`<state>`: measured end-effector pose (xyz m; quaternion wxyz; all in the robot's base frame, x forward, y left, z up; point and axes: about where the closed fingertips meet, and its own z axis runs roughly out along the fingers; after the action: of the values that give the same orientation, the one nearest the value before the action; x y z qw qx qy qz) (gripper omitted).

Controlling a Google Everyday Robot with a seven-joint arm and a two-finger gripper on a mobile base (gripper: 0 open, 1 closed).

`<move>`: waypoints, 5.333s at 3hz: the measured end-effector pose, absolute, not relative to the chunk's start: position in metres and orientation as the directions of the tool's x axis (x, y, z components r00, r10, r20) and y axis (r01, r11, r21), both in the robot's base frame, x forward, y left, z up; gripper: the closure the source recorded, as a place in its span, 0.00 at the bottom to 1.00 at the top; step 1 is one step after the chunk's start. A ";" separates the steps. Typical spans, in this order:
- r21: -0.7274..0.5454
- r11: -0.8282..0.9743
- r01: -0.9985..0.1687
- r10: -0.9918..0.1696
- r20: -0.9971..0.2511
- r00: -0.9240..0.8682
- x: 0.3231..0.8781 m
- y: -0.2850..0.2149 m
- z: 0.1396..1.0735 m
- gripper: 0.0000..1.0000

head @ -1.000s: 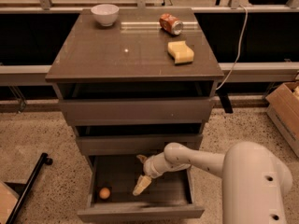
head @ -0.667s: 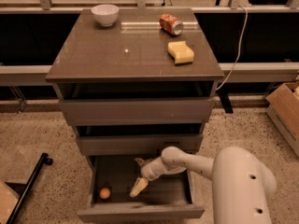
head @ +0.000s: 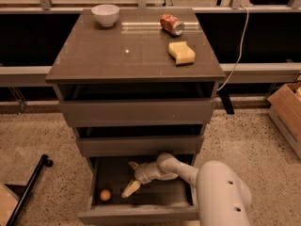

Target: Pick orange from bottom drawer and place on counter

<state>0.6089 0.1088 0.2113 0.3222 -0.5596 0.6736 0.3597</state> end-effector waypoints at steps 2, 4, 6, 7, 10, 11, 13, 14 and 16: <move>0.222 0.051 -0.974 -0.440 -0.870 -0.221 0.604 0.169 0.171 0.00; 0.273 0.028 -0.961 -0.380 -0.887 -0.263 0.596 0.220 0.151 0.00; 0.324 0.064 -0.944 -0.359 -0.875 -0.325 0.588 0.230 0.129 0.26; 0.339 0.080 -0.937 -0.360 -0.867 -0.344 0.584 0.227 0.123 0.50; 0.201 0.103 -0.974 -0.381 -0.897 -0.225 0.594 0.165 0.217 1.00; 0.190 0.022 -0.982 -0.374 -0.909 -0.184 0.558 0.128 0.276 1.00; 0.131 -0.051 -0.990 -0.353 -0.930 -0.104 0.504 0.043 0.395 1.00; 0.069 -0.037 -0.997 -0.419 -0.907 -0.048 0.499 0.008 0.456 1.00; 0.046 -0.037 -0.998 -0.755 -0.656 -0.002 0.521 -0.037 0.571 1.00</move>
Offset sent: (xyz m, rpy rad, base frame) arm -0.0059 0.0945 -0.0589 0.1750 0.1388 0.0721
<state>0.5209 -0.0370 0.5709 0.2276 -0.6686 0.6556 0.2671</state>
